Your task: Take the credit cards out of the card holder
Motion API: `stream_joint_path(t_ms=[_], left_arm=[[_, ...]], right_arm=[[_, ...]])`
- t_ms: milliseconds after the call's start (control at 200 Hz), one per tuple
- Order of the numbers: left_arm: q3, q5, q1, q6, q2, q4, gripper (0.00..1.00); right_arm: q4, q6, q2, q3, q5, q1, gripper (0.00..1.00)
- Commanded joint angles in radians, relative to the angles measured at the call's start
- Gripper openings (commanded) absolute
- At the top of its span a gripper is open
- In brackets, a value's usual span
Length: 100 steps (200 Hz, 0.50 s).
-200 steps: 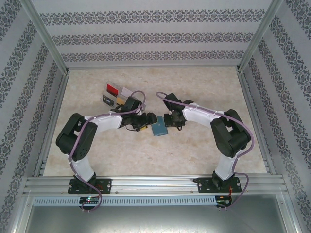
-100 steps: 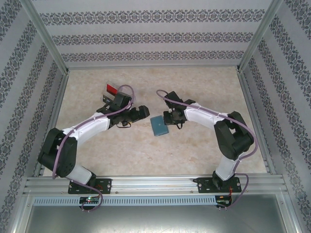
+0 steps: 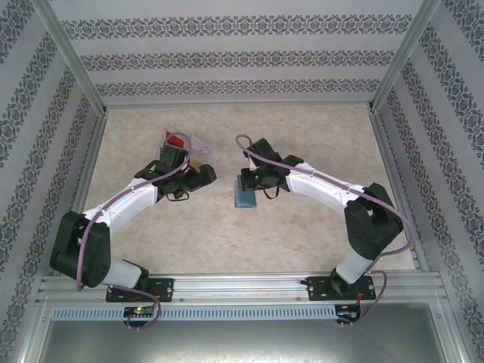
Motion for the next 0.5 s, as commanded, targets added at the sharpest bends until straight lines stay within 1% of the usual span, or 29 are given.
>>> stream_joint_path(t_ms=[0,80,195,325,385,495], left_arm=[[0.021,0.026,0.016,0.063,-0.03,-0.056,0.99],[0.033,0.059,0.017,0.081,-0.027,-0.064,1.0],[0.04,0.151,0.016,0.106,-0.012,-0.046,1.0],[0.049,0.222,0.009,0.111,0.02,-0.001,1.0],[0.061,0.234,-0.006,0.105,0.04,0.016,1.0],[0.096,0.247,-0.041,0.087,0.086,0.045,0.96]], right_arm=[[-0.02,0.029,0.01,0.034,0.055,0.01,0.08],[-0.052,0.031,0.003,0.036,0.094,-0.006,0.08],[-0.09,0.024,-0.027,-0.004,0.135,-0.051,0.08],[-0.074,0.014,-0.049,-0.081,0.106,-0.137,0.08],[-0.074,0.002,-0.047,-0.101,0.099,-0.172,0.08],[-0.073,-0.014,-0.045,-0.123,0.095,-0.217,0.08]])
